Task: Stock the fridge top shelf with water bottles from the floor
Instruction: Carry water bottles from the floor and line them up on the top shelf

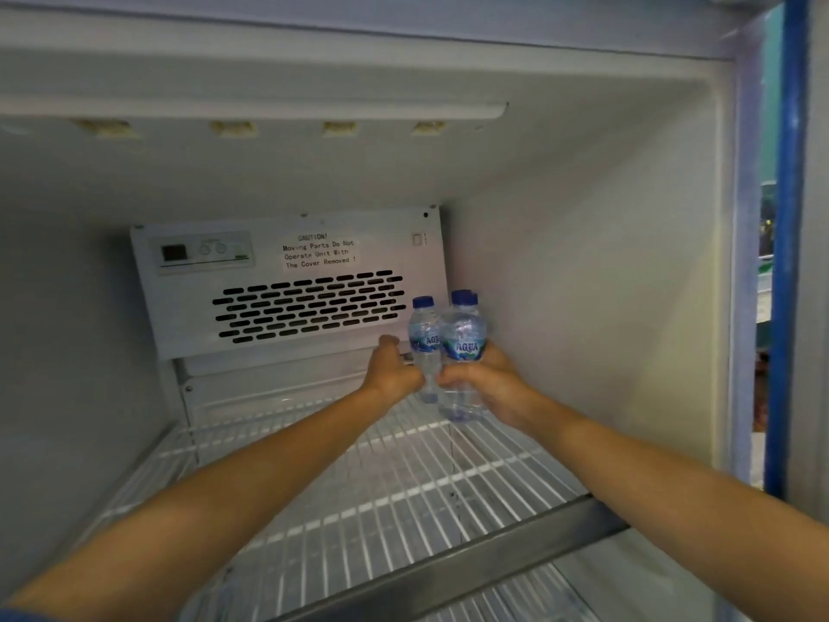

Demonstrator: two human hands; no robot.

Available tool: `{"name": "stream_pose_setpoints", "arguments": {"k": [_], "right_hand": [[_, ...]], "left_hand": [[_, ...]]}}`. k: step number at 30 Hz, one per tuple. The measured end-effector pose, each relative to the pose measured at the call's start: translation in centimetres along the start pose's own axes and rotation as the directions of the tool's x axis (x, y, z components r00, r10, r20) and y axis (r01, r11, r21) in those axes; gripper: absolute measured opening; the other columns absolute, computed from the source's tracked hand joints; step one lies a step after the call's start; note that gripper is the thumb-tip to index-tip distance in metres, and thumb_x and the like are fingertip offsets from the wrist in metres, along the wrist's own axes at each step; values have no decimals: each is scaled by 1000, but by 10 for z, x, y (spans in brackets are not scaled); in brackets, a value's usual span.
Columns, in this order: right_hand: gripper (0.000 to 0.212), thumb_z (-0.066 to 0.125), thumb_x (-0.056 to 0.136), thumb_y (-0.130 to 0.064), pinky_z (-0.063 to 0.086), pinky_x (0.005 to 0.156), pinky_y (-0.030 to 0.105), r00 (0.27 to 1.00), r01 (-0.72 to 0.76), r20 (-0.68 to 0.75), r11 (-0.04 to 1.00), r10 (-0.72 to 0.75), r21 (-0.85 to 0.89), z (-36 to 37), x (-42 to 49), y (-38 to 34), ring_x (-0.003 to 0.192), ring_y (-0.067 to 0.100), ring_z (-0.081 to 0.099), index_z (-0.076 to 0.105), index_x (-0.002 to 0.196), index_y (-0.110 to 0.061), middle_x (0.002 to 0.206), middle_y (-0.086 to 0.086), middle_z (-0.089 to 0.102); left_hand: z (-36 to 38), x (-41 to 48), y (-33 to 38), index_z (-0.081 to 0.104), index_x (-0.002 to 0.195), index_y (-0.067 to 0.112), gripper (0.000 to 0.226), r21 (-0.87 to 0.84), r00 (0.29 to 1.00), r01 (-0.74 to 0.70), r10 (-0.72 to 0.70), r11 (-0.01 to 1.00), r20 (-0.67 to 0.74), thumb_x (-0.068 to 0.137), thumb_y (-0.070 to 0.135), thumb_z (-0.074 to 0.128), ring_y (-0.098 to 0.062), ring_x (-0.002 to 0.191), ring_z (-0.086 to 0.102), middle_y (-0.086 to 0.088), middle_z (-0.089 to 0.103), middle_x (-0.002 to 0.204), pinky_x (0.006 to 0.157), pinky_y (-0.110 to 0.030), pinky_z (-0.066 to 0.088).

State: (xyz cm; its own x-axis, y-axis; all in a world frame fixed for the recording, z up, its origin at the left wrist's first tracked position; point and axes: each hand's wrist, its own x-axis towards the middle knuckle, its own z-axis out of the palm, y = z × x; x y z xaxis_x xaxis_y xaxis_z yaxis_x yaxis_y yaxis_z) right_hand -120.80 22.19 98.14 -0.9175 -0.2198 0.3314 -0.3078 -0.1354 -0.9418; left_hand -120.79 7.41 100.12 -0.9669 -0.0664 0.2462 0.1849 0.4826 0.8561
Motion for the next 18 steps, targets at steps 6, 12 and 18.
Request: {"name": "stream_pose_setpoints", "arguments": {"k": [6, 12, 18], "right_hand": [[41, 67, 83, 4, 56, 84, 33, 992, 34, 121, 998, -41, 58, 39, -9, 6, 100, 27, 66, 58, 123, 2, 115, 24, 66], [20, 63, 89, -22, 46, 97, 32, 924, -107, 369, 994, 102, -7, 31, -14, -7, 102, 21, 66, 67, 106, -11, 104, 6, 72], [80, 43, 86, -70, 20, 117, 37, 766, 161, 416, 479, 490, -863, 8, -31, -3, 143, 19, 24, 25, 149, -23, 154, -2, 24]], "left_hand": [[-12, -49, -5, 27, 134, 5, 78, 33, 974, -175, 168, 984, 153, 71, -13, 68, -15, 102, 54, -1, 53, 110, 77, -21, 51], [-10, -46, -25, 42, 123, 6, 69, -111, 983, -173, 164, 979, -89, 69, 14, 84, -23, 109, 61, -6, 62, 115, 92, -37, 53], [-18, -30, -36, 37, 112, 10, 57, -44, 958, -156, 140, 987, -249, 74, 8, 79, -25, 100, 59, -7, 58, 106, 82, -31, 50]]}}
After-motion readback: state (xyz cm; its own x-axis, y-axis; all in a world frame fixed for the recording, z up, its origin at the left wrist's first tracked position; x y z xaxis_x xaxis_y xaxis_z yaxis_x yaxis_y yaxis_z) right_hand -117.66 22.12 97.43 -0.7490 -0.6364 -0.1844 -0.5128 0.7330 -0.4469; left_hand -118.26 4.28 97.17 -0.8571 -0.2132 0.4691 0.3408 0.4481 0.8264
